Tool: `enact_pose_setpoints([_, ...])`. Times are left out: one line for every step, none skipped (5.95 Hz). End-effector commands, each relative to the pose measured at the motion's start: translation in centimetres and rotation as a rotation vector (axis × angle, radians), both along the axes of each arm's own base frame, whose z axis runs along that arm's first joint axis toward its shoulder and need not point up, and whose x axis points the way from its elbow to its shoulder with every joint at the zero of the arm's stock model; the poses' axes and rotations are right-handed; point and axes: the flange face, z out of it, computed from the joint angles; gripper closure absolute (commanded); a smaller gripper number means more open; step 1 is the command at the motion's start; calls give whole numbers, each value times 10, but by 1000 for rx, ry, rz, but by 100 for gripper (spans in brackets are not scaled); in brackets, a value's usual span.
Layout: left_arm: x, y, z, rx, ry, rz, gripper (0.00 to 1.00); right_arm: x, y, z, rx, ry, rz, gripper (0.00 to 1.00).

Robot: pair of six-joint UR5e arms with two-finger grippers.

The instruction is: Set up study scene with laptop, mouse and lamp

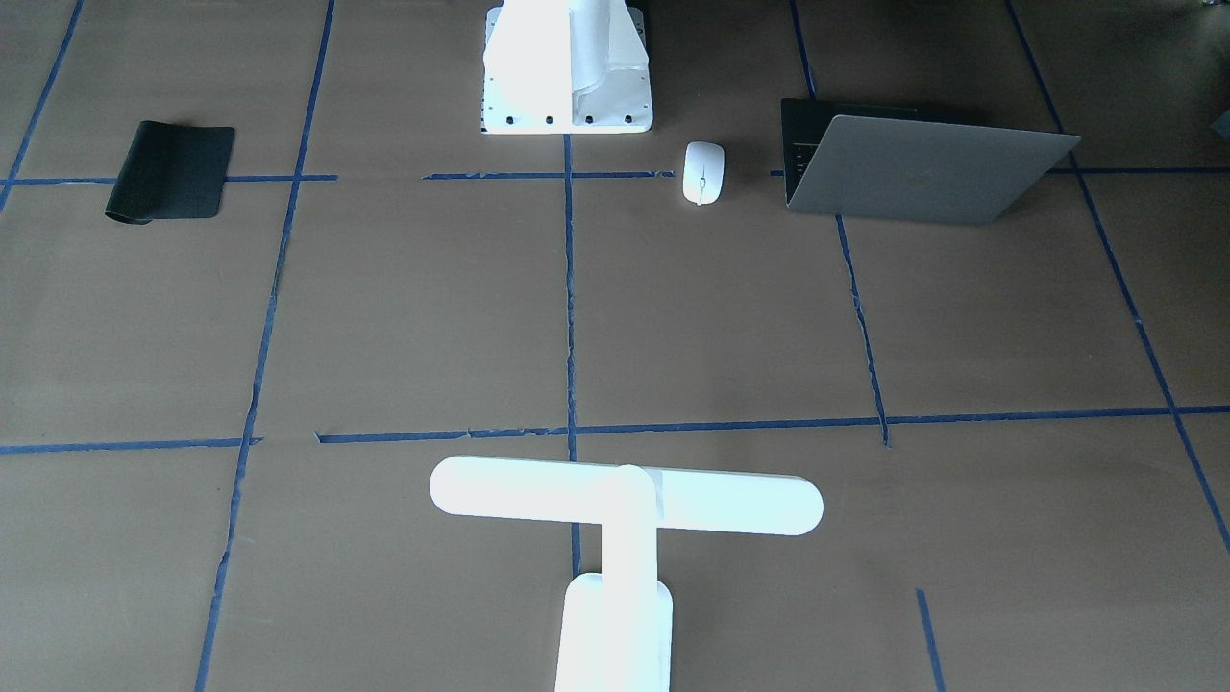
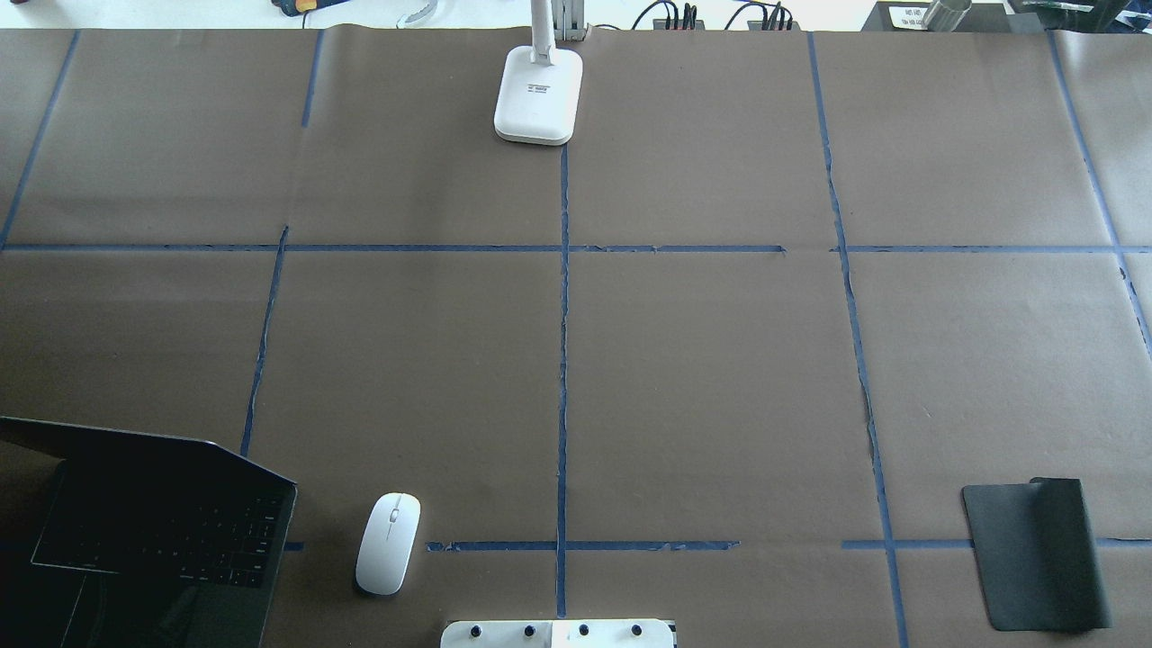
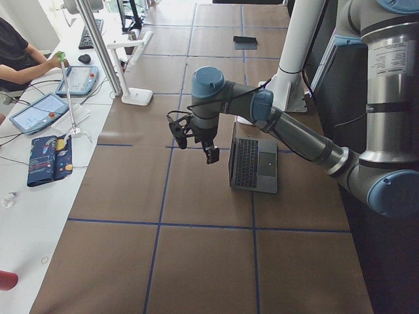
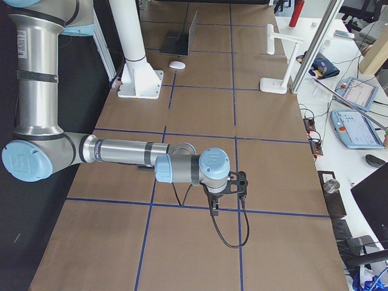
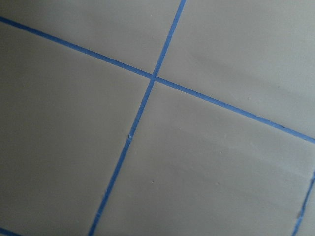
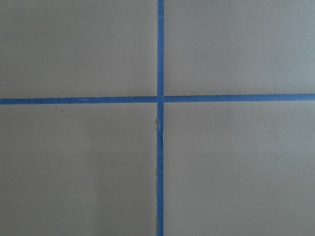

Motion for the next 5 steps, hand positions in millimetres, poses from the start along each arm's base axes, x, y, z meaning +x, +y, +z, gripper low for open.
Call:
enact_pose_setpoints([56,17,-39,-163,-8,-94,0,0,-1,-1,2,2,1,0])
enact_pose_setpoints([74,22,-47,-218,-27,-132,0,0,-1,0,0,2,-1,0])
enact_pose_setpoints([96,26,-50,-265,-67,-175,0,0,0,1,-1,0,-1,0])
enact_pose_setpoints([119,30,-57,-291,-81,-233,0,0,0,1,-1,2,-1,0])
enact_pose_setpoints([139,33,-58,-329,-103,-288,0,0,-1,1,-1,2,1,0])
